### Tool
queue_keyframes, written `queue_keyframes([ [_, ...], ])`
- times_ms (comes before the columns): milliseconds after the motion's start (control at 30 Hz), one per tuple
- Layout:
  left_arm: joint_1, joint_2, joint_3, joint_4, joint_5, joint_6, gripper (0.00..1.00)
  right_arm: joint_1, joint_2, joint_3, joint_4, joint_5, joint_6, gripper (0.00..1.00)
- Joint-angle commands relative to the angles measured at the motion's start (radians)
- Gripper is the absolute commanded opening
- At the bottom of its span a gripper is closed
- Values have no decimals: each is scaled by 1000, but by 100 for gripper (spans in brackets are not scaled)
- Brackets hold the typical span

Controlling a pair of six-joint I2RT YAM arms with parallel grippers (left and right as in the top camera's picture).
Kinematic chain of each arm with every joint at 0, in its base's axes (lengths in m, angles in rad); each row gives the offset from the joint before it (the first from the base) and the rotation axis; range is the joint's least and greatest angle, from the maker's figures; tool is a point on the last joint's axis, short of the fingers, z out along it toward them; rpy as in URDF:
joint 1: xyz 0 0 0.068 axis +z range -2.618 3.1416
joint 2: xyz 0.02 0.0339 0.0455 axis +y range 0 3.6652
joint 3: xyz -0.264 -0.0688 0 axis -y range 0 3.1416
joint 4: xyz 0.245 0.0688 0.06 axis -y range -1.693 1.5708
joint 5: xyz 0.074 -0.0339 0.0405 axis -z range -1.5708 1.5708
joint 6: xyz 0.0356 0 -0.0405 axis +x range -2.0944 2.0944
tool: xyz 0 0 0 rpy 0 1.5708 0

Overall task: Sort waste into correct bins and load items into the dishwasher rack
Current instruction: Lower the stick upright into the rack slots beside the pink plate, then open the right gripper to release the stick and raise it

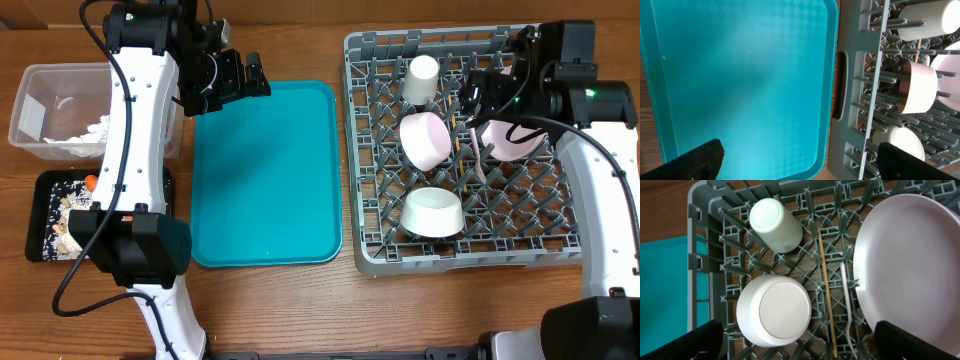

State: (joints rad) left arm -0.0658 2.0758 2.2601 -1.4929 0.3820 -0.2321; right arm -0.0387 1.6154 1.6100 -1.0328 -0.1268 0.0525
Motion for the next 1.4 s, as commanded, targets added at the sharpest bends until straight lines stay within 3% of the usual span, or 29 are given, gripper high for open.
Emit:
queue_keyframes([
  [0, -13, -32, 20, 2, 0, 8, 100, -1, 4, 11, 5, -6, 7, 100],
  [267, -13, -32, 21, 2, 0, 8, 100, -1, -92, 11, 5, -6, 7, 100],
  [933, -13, -32, 20, 2, 0, 8, 100, 0, -565, 11, 5, -6, 7, 100],
  [1367, -13, -32, 20, 2, 0, 8, 100, 102, -842, 11, 4, -6, 7, 100],
])
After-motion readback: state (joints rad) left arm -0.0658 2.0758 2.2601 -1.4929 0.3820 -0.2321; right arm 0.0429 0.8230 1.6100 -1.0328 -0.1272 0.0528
